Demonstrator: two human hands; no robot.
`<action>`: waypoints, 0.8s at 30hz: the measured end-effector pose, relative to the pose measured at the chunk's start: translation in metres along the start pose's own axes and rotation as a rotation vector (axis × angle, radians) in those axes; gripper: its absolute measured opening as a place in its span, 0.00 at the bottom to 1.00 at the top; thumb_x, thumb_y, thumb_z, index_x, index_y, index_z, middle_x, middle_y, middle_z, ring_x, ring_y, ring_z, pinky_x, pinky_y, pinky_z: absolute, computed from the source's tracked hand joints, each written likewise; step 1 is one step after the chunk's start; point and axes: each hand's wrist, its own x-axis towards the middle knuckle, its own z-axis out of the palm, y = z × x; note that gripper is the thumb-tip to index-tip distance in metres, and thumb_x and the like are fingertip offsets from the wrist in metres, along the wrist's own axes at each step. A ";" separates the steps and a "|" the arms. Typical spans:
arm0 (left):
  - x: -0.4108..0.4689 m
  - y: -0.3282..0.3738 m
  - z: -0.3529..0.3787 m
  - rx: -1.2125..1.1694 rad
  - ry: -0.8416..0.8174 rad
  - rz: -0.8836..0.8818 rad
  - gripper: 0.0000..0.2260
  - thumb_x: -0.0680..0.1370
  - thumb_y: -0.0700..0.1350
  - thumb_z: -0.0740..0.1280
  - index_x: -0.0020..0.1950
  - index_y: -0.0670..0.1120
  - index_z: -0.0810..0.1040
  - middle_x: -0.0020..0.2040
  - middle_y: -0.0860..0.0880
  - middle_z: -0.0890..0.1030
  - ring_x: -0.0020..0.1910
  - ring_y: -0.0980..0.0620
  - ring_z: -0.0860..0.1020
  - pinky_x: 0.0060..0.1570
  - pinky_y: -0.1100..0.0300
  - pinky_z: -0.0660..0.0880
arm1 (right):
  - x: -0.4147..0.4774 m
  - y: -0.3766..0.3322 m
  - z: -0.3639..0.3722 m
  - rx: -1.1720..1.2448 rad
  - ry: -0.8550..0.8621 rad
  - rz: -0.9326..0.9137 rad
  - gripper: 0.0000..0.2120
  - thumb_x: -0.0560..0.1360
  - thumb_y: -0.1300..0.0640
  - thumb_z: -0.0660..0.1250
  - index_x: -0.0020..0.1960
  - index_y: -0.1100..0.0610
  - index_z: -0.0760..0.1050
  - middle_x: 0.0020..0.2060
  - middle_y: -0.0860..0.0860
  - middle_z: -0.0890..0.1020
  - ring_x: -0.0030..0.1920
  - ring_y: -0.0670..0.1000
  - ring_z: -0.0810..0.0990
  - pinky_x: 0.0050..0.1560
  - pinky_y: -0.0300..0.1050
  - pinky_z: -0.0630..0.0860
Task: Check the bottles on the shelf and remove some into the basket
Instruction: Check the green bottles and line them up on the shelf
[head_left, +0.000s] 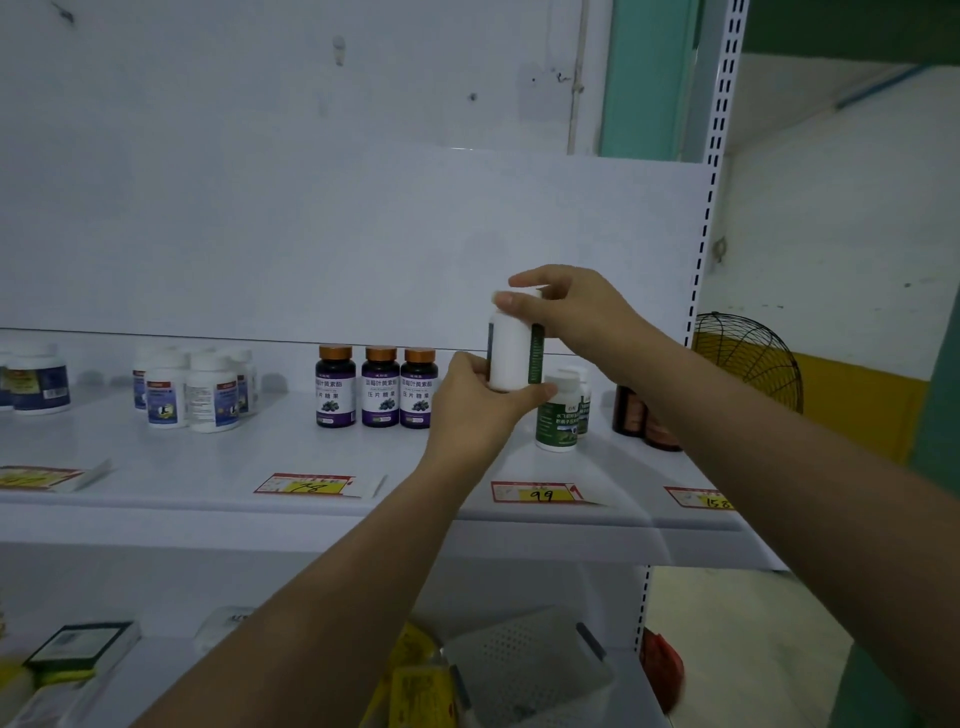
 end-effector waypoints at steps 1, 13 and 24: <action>0.000 0.001 -0.001 -0.001 -0.035 -0.004 0.23 0.69 0.51 0.75 0.57 0.47 0.67 0.47 0.54 0.74 0.41 0.62 0.73 0.35 0.70 0.68 | 0.000 0.001 -0.001 0.026 -0.001 -0.011 0.18 0.72 0.46 0.71 0.60 0.48 0.76 0.53 0.51 0.79 0.54 0.50 0.80 0.60 0.49 0.77; 0.001 0.004 -0.003 0.069 -0.065 0.042 0.18 0.71 0.48 0.74 0.54 0.49 0.69 0.42 0.60 0.73 0.38 0.64 0.73 0.31 0.73 0.66 | 0.004 -0.005 0.003 0.106 0.045 -0.015 0.15 0.74 0.50 0.70 0.59 0.52 0.77 0.51 0.50 0.80 0.48 0.46 0.79 0.43 0.37 0.75; 0.008 0.013 -0.004 0.026 -0.084 -0.024 0.19 0.69 0.50 0.75 0.54 0.48 0.71 0.46 0.54 0.77 0.42 0.59 0.75 0.33 0.67 0.68 | 0.007 0.000 -0.001 0.112 -0.080 0.002 0.25 0.69 0.44 0.73 0.64 0.48 0.73 0.59 0.53 0.77 0.59 0.52 0.78 0.63 0.52 0.74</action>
